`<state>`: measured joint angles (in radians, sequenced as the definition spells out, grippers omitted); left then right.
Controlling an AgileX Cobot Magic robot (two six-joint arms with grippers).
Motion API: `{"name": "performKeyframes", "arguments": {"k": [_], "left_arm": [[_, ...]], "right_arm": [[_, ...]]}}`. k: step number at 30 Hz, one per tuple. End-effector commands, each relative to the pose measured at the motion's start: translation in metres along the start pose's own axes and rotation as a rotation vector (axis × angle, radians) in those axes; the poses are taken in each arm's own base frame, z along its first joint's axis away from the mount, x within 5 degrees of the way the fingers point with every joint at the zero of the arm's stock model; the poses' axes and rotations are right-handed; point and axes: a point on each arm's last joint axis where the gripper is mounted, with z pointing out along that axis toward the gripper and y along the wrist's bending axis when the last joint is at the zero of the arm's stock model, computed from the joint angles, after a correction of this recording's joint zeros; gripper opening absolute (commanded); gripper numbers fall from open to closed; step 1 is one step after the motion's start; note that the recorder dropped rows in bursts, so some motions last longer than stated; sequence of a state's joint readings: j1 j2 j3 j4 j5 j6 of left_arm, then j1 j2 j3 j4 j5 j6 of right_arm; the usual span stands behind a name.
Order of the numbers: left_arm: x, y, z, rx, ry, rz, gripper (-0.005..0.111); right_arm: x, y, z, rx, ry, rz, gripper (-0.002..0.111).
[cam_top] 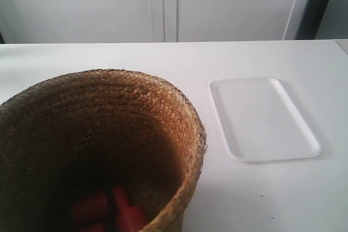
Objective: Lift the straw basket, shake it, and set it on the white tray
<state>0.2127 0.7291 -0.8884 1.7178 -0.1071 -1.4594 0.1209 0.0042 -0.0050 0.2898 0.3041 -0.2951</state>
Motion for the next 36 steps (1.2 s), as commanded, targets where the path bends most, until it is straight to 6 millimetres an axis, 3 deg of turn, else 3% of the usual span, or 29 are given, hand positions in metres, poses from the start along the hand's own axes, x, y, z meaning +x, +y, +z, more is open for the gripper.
{"name": "performKeyframes", "arguments": {"k": [1,3,5,7,8,11,13,17,22,30,36], "left_arm": [[0.041,0.031,-0.023,-0.445,0.197,-0.102,0.021],[0.059,0.012,-0.019,-0.283,0.242,-0.158,0.009],[0.078,-0.006,-0.020,-0.158,0.345,-0.312,0.005],[0.098,-0.021,-0.029,-0.072,0.529,-0.382,0.006],[0.104,-0.036,-0.037,0.071,0.690,-0.355,0.007],[0.097,-0.064,-0.051,0.503,0.966,-0.214,0.013],[0.088,-0.072,-0.053,0.609,1.013,-0.280,0.019],[0.068,-0.077,-0.054,0.739,1.060,-0.353,0.045],[0.057,-0.079,-0.055,0.897,1.233,-0.313,0.073],[0.026,-0.080,-0.048,0.996,1.151,-0.394,0.075],[0.041,-0.086,-0.036,0.963,1.259,-0.402,0.075]], "right_arm": [[0.001,0.000,0.000,0.000,-0.002,0.005,0.011],[0.001,0.000,0.000,0.000,-0.002,0.005,0.011],[0.001,0.000,0.000,0.000,-0.002,0.005,0.011],[0.001,0.000,0.000,0.000,-0.002,0.005,0.011],[0.001,0.000,0.000,0.000,-0.002,0.005,0.011],[0.001,0.000,0.000,-0.001,-0.002,0.006,0.011],[0.001,0.000,0.000,-0.001,-0.002,0.006,0.011],[0.001,0.000,0.000,-0.001,-0.002,0.006,0.011],[0.001,0.000,0.000,-0.001,-0.002,0.006,0.011],[0.001,0.000,0.000,-0.001,-0.002,0.006,0.011],[0.001,0.000,0.000,-0.001,-0.002,0.006,0.011]]}}
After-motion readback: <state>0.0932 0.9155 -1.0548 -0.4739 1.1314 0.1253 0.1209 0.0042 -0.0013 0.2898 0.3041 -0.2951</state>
